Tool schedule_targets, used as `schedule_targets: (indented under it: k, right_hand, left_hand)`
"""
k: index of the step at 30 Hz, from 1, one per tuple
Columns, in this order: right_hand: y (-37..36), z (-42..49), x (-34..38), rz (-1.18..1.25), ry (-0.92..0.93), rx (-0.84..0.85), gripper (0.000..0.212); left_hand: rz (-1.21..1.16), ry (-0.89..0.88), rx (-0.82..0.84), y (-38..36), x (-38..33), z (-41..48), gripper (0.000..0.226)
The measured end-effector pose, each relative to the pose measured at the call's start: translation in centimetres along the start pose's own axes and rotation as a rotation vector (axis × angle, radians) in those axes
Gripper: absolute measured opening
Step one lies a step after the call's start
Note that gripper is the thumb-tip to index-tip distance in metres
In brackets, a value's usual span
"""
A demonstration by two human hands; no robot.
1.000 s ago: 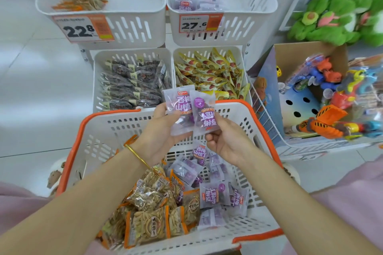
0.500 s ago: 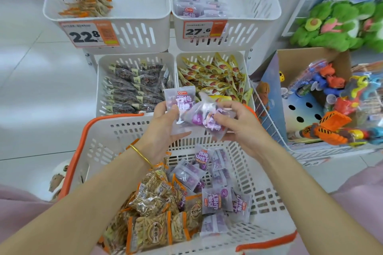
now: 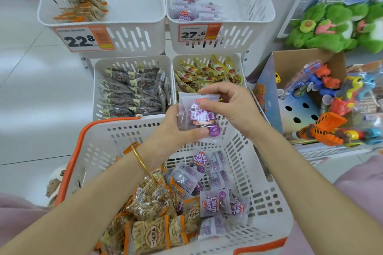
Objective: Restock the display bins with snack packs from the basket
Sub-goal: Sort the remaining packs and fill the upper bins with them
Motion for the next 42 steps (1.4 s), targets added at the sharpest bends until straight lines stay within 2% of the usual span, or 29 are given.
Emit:
schedule_targets:
  k: [3, 4, 7, 9, 10, 13, 16, 18, 20, 23, 25, 27, 30, 34, 36, 42]
  right_hand:
    - [0.4, 0.7, 0.5, -0.099, 0.013, -0.055, 0.026]
    - [0.6, 1.1, 0.7, -0.168, -0.012, -0.04, 0.034]
    - [0.5, 2.3, 0.0, -0.306, -0.231, 0.224, 0.076]
    - [0.3, 2.6, 0.9, -0.267, -0.308, 0.4, 0.078]
    - [0.6, 3.1, 1.9, -0.241, -0.303, 0.429, 0.072]
    - [3.3, 6.6, 6.0, -0.15, -0.207, 0.299, 0.053]
    - [7.3, 11.0, 10.9, -0.093, -0.053, 0.109, 0.051]
    - [10.5, 14.3, 13.8, -0.113, 0.063, -0.053, 0.046]
    - [12.9, 17.9, 15.2, -0.2, 0.142, -0.212, 0.045]
    - [13.5, 23.1, 14.6, -0.438, 0.164, -0.315, 0.041]
    - [12.4, 26.2, 12.4, -0.547, 0.081, -0.242, 0.039]
    - [10.9, 28.6, 9.5, -0.641, -0.029, -0.097, 0.047]
    - [9.1, 30.2, 6.6, -0.599, -0.143, 0.049, 0.055]
    - [8.3, 30.6, 6.4, -0.586, -0.158, 0.081, 0.043]
    - [8.6, 30.3, 5.8, -0.491, -0.214, 0.091, 0.036]
    - [9.2, 29.8, 5.6, -0.469, -0.176, 0.048, 0.046]
  left_hand:
    - [-0.028, -0.053, -0.055, 0.6, -0.9, 0.3, 0.065]
    - [-0.017, -0.063, -0.064, 0.9, -1.3, 0.5, 0.061]
    - [0.051, -0.086, -0.053, 1.5, -2.8, 1.5, 0.058]
    - [0.107, -0.137, 0.021, 0.6, -5.1, 2.6, 0.051]
    - [0.136, -0.173, 0.057, 0.0, -6.5, 3.4, 0.046]
    - [0.243, -0.338, 0.034, -0.3, -12.1, 6.7, 0.047]
    - [0.559, -0.55, -0.135, 0.7, -18.2, 10.4, 0.067]
    - [0.804, -0.601, -0.287, 2.3, -21.1, 12.9, 0.077]
    - [1.061, -0.641, -0.394, 3.6, -23.1, 14.8, 0.061]
    - [1.324, -0.586, -0.39, 4.9, -23.2, 18.2, 0.048]
    - [1.421, -0.522, -0.382, 5.6, -22.9, 19.8, 0.043]
    - [1.444, -0.496, -0.377, 6.0, -22.6, 21.0, 0.041]
    - [1.421, -0.508, -0.376, 6.6, -21.8, 21.7, 0.041]
    - [1.448, -0.526, -0.348, 6.3, -21.2, 21.9, 0.051]
    - [1.482, -0.498, -0.326, 6.2, -20.9, 22.1, 0.045]
    - [1.584, -0.414, -0.307, 6.2, -20.7, 22.4, 0.047]
Point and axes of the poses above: each hand's wrist, its own z-axis towards the middle knuckle, its own y-axis out of the back of the hand, x = y × z, the point moved 10 cm from there along z, towards the middle knuckle, and after that the axes turned 6 degrees about -y, right-handed, at the moved point
